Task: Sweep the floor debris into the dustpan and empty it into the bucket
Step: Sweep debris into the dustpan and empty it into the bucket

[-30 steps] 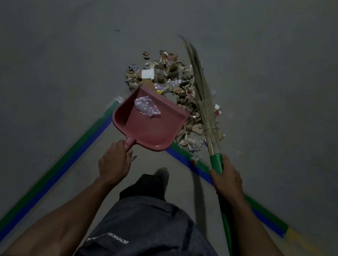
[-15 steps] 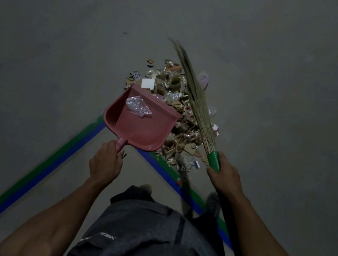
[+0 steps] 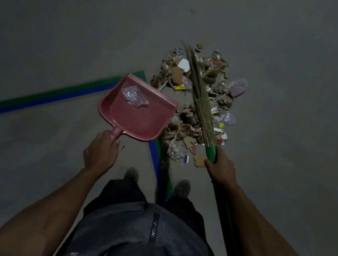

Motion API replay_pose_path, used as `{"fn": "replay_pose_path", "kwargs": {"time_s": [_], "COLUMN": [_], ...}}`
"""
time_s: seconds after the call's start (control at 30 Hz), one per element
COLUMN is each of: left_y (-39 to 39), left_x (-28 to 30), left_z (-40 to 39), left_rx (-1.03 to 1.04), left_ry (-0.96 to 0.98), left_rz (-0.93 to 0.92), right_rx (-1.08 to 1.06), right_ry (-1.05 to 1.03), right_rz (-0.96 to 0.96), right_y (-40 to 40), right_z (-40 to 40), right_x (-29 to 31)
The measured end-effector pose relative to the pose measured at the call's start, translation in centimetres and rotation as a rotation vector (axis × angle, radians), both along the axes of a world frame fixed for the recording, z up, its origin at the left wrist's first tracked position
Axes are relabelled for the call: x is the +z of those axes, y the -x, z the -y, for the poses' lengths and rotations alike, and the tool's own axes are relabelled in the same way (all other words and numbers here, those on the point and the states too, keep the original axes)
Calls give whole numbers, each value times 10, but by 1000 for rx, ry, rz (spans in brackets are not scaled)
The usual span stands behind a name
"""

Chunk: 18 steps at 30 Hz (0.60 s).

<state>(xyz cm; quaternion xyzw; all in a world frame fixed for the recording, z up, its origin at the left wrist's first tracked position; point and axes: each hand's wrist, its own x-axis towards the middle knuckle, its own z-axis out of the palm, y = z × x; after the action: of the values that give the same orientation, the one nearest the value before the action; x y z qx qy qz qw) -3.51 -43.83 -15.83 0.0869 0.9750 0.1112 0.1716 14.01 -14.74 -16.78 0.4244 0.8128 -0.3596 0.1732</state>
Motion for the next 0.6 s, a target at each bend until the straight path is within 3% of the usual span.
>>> {"fn": "replay_pose_path", "kwargs": {"time_s": [0.33, 0.6], "left_y": [-82, -111], "left_x": [-27, -114], "left_z": [59, 124], "left_rx": [203, 205], "left_ry": [14, 9], "left_rz": [116, 166], "right_rx": [177, 293], "right_ry": [66, 40], "right_rz": [100, 195], "right_y": [-38, -73], "right_z": [46, 116], "right_x": [-26, -116]}}
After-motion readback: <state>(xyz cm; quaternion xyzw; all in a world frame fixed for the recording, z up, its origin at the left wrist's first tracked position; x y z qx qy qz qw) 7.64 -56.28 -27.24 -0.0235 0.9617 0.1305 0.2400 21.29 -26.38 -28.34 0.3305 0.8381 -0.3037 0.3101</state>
